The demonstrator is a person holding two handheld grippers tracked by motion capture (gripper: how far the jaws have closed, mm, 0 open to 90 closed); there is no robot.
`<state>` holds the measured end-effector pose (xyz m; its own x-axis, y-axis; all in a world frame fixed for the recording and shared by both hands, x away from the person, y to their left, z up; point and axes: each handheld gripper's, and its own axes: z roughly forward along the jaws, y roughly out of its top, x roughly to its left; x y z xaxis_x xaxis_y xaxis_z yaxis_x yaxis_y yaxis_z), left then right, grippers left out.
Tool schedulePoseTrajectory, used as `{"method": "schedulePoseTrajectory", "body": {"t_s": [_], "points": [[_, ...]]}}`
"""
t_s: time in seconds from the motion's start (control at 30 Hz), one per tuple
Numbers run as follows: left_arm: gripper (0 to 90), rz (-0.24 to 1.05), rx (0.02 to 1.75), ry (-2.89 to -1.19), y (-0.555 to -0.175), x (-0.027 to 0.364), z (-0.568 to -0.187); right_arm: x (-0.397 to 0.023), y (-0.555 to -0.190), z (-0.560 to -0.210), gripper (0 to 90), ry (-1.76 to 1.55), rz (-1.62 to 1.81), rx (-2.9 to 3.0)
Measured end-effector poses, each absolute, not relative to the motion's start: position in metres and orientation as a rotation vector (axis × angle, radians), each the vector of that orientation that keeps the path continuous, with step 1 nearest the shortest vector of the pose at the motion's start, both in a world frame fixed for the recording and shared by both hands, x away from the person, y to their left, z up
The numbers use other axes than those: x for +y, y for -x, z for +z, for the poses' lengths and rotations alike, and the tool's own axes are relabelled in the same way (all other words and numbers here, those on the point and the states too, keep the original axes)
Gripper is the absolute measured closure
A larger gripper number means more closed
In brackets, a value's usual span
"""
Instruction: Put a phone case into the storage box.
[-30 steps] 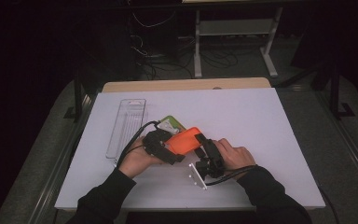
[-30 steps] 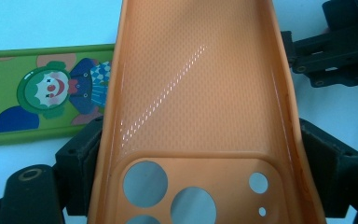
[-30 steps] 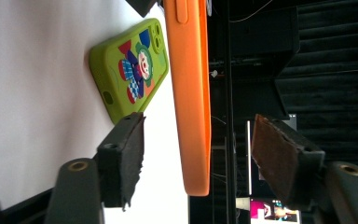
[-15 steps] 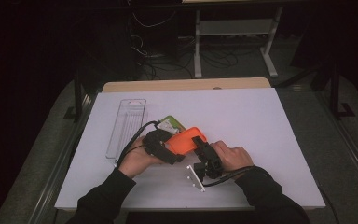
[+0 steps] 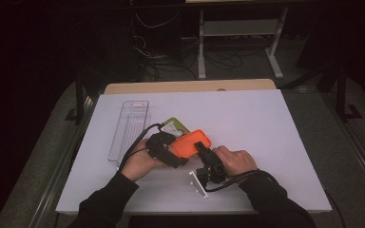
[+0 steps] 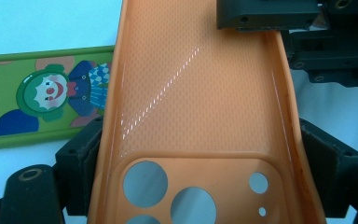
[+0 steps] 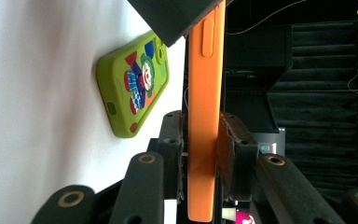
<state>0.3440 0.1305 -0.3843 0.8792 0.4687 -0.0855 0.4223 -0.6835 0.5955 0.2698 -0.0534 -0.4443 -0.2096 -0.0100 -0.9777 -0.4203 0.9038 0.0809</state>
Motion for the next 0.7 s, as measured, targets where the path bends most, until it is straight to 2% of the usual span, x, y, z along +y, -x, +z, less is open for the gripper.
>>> {"method": "schedulePoseTrajectory", "body": {"t_s": [0.17, 0.7], "points": [[16.0, 0.100, 0.642, -2.416, -0.3436, 0.1301, -0.3842, -0.0527, -0.2682, -0.4449, 76.6, 0.327, 0.387, 1.752], [14.8, 0.122, 0.633, -2.381, -0.3410, 0.1295, -0.3841, -0.0517, -0.2664, -0.4445, 78.5, 0.317, 0.372, 1.748]]}}
